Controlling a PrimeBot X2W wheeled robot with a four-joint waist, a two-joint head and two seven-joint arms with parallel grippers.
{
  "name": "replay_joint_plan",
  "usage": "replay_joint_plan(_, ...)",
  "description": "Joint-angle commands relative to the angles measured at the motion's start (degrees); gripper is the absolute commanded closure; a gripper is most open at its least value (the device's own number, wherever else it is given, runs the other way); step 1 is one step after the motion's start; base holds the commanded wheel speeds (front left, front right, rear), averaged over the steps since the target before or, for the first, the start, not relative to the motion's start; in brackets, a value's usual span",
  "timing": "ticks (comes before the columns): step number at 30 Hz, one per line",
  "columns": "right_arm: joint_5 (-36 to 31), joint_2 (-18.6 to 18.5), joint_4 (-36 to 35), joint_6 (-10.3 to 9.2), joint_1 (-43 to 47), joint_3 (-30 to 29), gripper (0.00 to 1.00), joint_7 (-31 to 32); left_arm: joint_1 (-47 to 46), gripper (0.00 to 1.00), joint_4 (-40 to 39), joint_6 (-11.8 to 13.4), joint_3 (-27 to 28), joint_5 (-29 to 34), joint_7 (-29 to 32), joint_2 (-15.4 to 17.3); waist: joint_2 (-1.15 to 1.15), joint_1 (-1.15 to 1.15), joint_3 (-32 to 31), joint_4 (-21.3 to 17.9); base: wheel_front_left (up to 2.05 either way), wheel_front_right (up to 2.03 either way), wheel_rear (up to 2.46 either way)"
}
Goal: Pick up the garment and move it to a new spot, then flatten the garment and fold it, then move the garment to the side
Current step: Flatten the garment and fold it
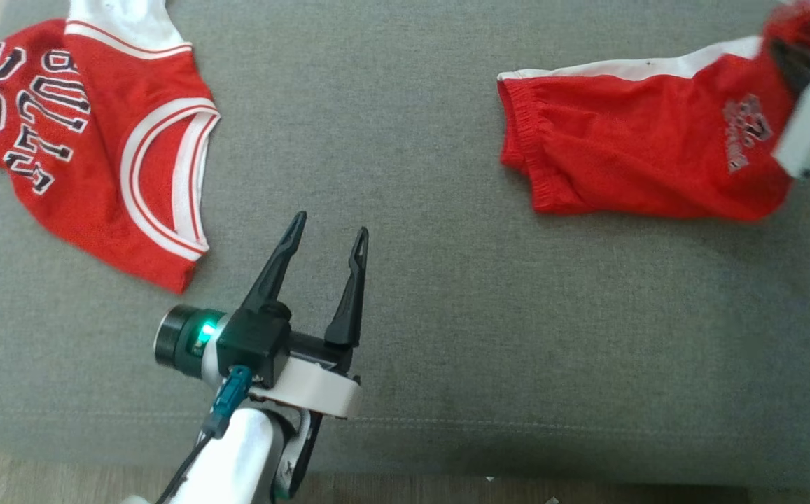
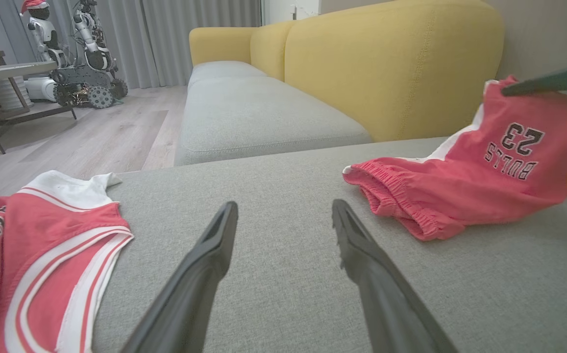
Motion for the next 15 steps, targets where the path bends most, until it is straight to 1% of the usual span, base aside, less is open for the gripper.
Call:
replay_joint_plan(1, -0.6, 0.8, -3.6, 0.36, -2.5, 2.5, 1.00, 1.1, -1.6, 0.00, -1.6, -0.2, 1.3, -0.3, -0.3, 0.2, 0.00, 0.00, -0.5, 0.5, 0.00, 0.00, 0.00)
replay_joint_plan(4, -0.1, 2.6, -4.4, 0.36, -3.7, 6.2, 1.00, 2.2, -1.6, 0.00, -1.4, -0.1, 1.1, -0.7, -0.3, 0.2, 0.00, 0.00, -0.9, 1.6, 0.00, 0.00, 0.00)
replay_joint_plan(8, 1.1, 4.9, -3.7, 0.36, -4.5, 10.5, 1.00, 3.2, -1.5, 0.00, -1.1, 0.0, 0.6, -1.3, -0.3, 0.1, 0.00, 0.00, -1.0, 3.5, 0.00, 0.00, 0.00)
replay_joint_plan(15, 3.4, 8.5, -1.1, 0.36, -3.6, 15.6, 1.00, 3.3, -1.4, 0.00, -1.0, 0.4, 0.2, -2.3, -0.3, 0.1, 0.00, 0.00, -0.6, 5.8, 0.00, 0.00, 0.00)
